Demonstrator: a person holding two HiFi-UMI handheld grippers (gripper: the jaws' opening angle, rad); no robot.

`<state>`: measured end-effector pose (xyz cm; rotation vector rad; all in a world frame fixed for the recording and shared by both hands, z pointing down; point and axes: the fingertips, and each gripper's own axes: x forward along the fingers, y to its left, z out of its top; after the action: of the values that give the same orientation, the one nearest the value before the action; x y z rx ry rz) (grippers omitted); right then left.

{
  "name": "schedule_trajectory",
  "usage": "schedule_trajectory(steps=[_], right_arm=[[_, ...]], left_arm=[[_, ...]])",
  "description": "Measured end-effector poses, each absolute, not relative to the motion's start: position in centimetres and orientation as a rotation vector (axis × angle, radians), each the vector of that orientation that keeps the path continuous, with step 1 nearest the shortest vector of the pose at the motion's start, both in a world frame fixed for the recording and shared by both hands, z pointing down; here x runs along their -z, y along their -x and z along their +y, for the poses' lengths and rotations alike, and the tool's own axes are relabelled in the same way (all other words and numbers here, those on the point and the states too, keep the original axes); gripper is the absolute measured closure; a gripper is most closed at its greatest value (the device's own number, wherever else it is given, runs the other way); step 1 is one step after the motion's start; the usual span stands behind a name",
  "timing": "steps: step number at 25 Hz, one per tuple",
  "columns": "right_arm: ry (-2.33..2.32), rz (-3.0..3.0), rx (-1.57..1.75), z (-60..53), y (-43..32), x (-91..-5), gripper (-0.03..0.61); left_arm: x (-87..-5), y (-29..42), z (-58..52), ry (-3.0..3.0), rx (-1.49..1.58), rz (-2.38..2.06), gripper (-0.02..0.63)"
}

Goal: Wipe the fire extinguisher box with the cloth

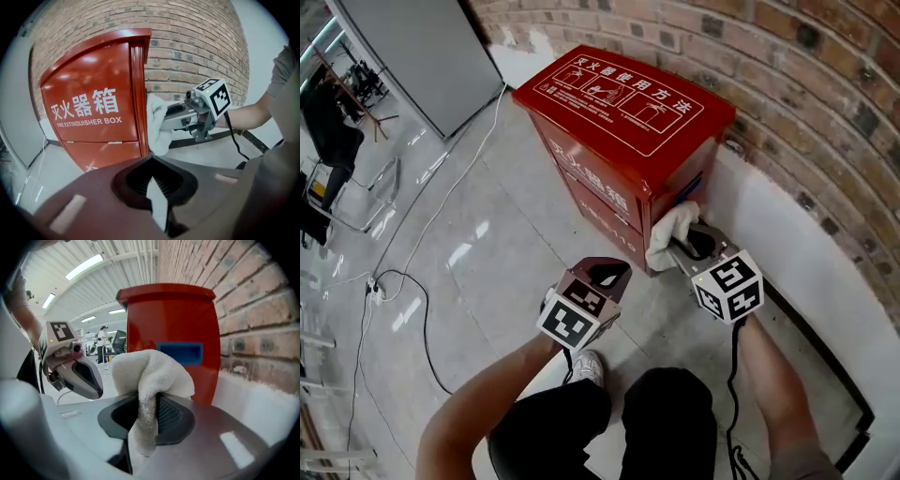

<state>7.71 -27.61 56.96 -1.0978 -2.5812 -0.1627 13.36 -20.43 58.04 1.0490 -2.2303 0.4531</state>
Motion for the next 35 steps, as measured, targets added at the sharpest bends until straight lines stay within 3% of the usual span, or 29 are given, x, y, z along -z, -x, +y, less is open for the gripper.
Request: schedule_trajectory(steps=[13,22,29,35], right_arm=[[1.094,-2.719,0.234,-28.3,-7.2,-45.5,0.469],[1.1,-2.72,0.296,-28.6,-10.6,-45.9,0.469],[1.145,-2.661,0.34,-26.9,-13.4,-49.3,0.469],[1.271,-2.647,0.311,-24.4,-14.9,-49.9,0.469]], left_arm=[[-48.9,-12.0,-20.3,-1.057,-0.51,-2.411,0.614],[-46.2,-13.8,-22.0,-1.149,-0.404,-2.482,0.614],[-46.5,-17.0,-22.9,-1.276,-0.34,-2.423,0.451],[-46.7,-18.3,-21.6,-1.253,-0.264,-2.42,0.416]])
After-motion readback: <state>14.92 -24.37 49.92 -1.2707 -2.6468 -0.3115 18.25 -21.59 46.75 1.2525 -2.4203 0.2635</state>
